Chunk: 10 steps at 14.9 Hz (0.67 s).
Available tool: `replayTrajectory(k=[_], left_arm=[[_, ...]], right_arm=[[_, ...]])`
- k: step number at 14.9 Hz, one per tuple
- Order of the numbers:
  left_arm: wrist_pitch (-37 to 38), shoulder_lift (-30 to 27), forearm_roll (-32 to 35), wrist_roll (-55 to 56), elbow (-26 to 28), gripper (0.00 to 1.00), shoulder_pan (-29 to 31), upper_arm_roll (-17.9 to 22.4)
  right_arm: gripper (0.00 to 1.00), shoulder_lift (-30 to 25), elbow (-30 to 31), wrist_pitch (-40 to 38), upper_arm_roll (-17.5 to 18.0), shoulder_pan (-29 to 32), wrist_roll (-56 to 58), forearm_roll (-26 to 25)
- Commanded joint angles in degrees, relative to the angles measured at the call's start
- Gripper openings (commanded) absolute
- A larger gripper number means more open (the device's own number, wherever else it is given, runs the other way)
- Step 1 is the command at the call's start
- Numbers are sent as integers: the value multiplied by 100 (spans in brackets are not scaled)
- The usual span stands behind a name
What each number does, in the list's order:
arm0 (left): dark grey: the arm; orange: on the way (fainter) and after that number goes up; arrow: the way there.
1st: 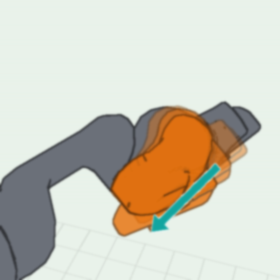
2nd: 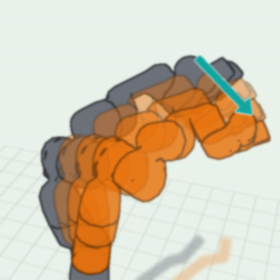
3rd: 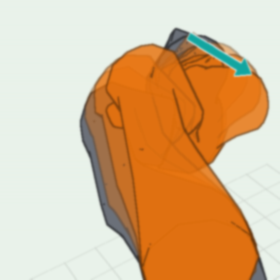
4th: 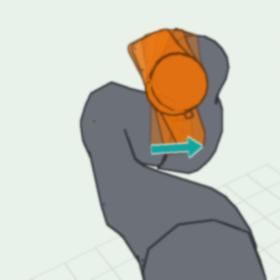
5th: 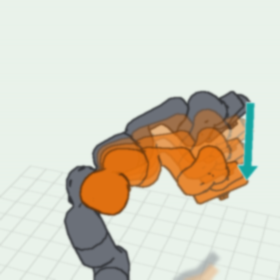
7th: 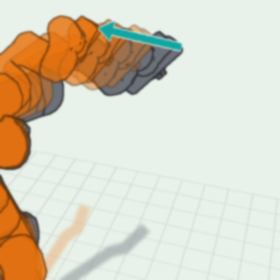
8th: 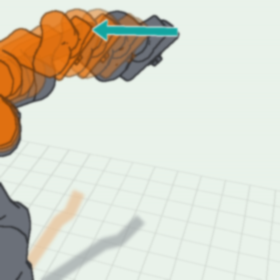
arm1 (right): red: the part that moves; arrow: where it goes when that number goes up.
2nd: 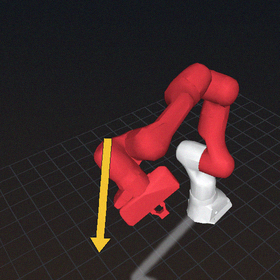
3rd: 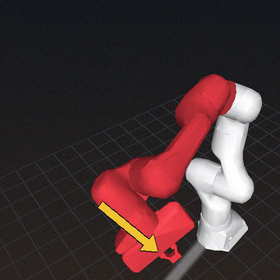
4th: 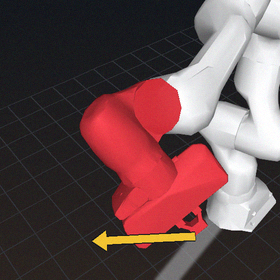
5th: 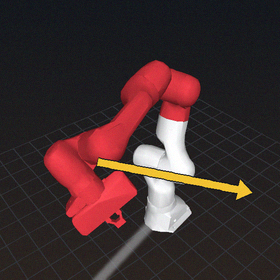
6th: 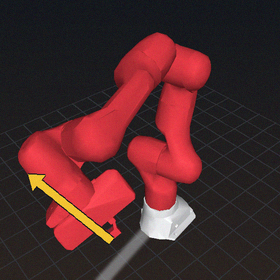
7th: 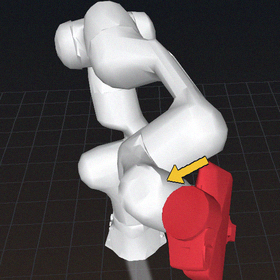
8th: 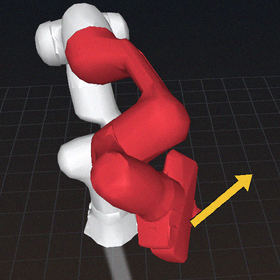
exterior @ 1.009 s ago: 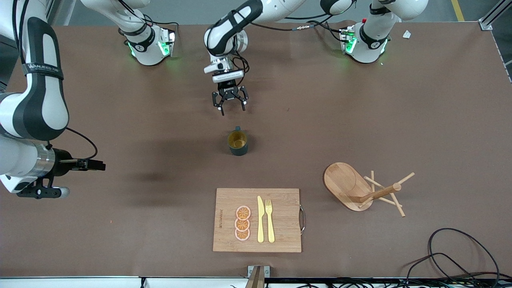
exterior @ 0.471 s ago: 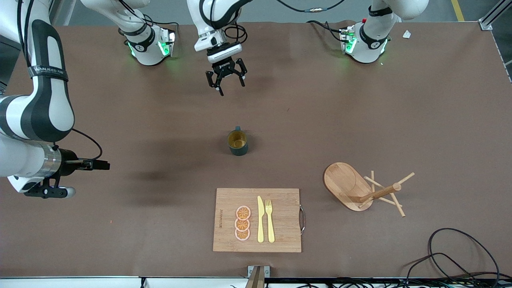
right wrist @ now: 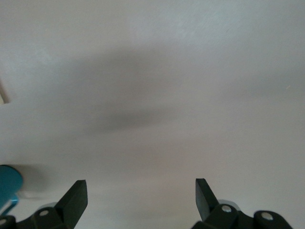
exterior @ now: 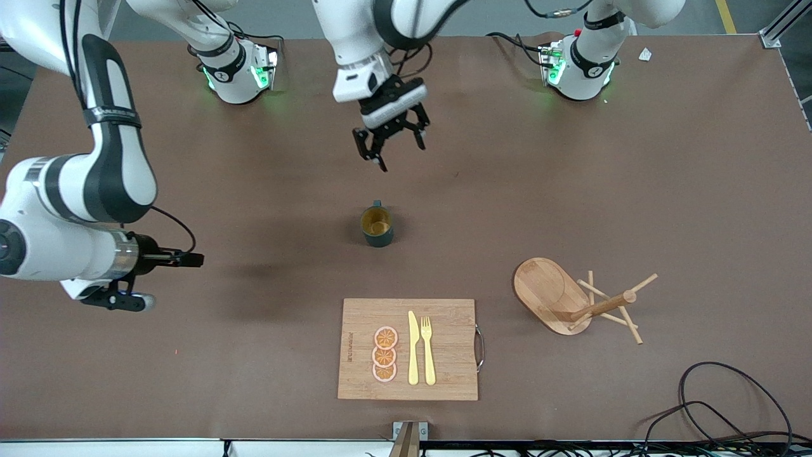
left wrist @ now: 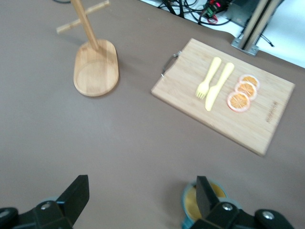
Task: Transfer cup from left to right arm and place
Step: 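Raise the left gripper away while the right gripper reaches the mug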
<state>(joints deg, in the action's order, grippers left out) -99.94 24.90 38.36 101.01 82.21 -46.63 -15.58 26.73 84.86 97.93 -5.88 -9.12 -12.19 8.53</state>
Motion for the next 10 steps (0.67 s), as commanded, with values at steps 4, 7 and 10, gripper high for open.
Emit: replayTrajectory(k=[4, 7, 10], left_arm=[[-35, -223, -539, -2064, -46, 99, 1373, -51], [-35, -319, -1039, -2778, -65, 99, 2050, -60], [-61, -433, -1444, -3603, -100, 100, 2640, -60]], right_arm=[[100, -326, 478, 515, -18, -1300, -2370, 325], [100, -282, 496, 1104, -18, -2127, -3848, 325], [100, -55, 487, 1736, -18, -2777, -5035, 334]])
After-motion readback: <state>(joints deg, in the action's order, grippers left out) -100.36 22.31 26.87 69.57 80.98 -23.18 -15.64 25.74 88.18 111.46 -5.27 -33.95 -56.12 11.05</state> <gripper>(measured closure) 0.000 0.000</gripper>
